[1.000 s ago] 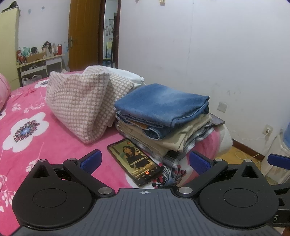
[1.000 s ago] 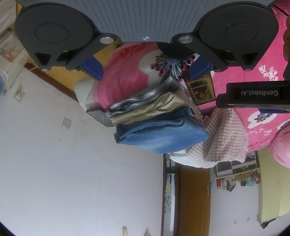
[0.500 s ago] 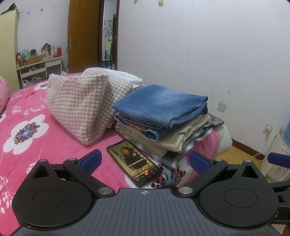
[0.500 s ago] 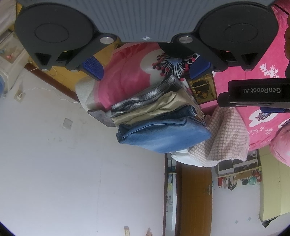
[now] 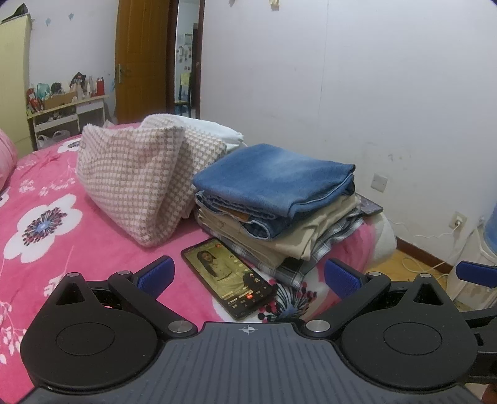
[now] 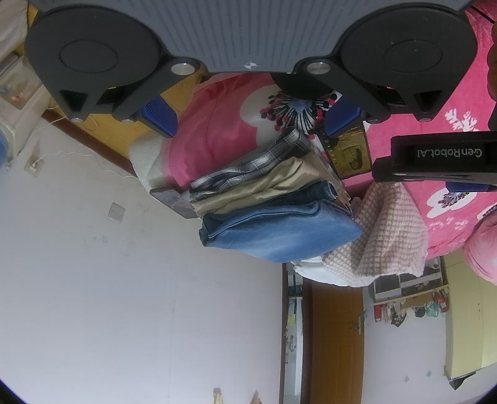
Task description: Fold clothes
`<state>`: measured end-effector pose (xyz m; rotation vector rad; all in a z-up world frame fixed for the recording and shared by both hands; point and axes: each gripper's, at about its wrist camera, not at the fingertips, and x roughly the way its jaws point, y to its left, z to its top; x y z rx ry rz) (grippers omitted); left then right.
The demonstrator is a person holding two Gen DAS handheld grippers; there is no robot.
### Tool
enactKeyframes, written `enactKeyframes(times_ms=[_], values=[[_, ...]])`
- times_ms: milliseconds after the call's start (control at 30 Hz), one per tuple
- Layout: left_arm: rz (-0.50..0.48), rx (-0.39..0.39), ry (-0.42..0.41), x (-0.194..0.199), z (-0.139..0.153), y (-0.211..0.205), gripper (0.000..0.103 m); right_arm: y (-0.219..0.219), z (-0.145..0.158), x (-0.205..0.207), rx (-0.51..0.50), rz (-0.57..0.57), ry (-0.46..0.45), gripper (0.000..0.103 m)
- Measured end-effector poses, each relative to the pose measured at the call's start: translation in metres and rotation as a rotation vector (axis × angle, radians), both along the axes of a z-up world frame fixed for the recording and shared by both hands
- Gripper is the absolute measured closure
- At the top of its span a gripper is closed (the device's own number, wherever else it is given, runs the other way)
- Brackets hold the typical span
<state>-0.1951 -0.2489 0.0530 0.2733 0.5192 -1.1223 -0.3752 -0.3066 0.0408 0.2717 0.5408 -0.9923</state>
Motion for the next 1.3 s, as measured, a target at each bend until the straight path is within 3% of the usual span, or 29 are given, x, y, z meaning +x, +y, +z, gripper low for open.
enactKeyframes(times_ms=[1300], values=[[0.002,0.011,0.014,0.0041,-0.0057,0.0007,0.000,0.0013,-0.0026,0.0047,0.009,-0.003,0.001,0.000]])
